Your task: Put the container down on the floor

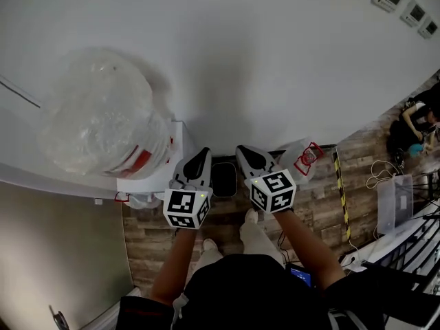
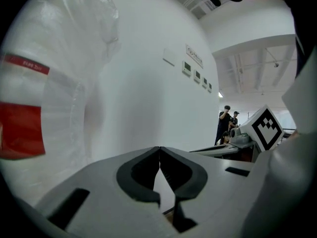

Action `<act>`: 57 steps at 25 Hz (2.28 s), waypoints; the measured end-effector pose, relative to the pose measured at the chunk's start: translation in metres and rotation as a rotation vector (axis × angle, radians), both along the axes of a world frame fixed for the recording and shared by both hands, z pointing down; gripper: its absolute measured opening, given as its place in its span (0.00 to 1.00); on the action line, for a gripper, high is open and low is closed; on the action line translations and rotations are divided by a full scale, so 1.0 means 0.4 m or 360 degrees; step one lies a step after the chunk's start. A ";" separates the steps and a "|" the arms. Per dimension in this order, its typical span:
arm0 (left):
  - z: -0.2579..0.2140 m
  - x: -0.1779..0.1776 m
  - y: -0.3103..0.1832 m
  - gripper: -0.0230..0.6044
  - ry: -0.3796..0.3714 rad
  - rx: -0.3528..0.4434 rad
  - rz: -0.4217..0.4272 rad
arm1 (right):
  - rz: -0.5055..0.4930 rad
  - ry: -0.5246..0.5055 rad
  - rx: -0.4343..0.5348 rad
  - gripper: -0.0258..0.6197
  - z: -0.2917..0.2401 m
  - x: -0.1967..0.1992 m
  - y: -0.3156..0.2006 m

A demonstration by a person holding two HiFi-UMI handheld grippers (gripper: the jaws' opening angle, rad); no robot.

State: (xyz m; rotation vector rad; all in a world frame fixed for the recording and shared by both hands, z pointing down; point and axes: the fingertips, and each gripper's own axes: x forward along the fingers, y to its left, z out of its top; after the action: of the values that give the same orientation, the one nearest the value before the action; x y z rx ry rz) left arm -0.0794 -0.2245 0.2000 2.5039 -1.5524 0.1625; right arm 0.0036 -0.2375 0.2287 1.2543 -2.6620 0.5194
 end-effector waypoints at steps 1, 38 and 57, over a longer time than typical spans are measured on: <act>-0.009 0.000 0.008 0.07 0.0005 0.0006 0.0011 | -0.0001 0.0003 0.0014 0.09 -0.014 -0.001 0.011; -0.180 -0.105 0.410 0.07 0.0069 0.0240 0.0366 | 0.0165 0.0027 0.0360 0.09 -0.236 -0.145 0.415; -0.226 0.122 0.504 0.07 0.0061 0.0272 0.0321 | 0.0082 0.0021 0.0365 0.09 -0.268 0.071 0.517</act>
State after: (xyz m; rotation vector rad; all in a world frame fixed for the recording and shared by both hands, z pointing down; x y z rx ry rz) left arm -0.0304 -0.0230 0.1096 2.7769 -1.3498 0.0097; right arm 0.0319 -0.0307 0.1216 1.3826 -2.7464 0.2147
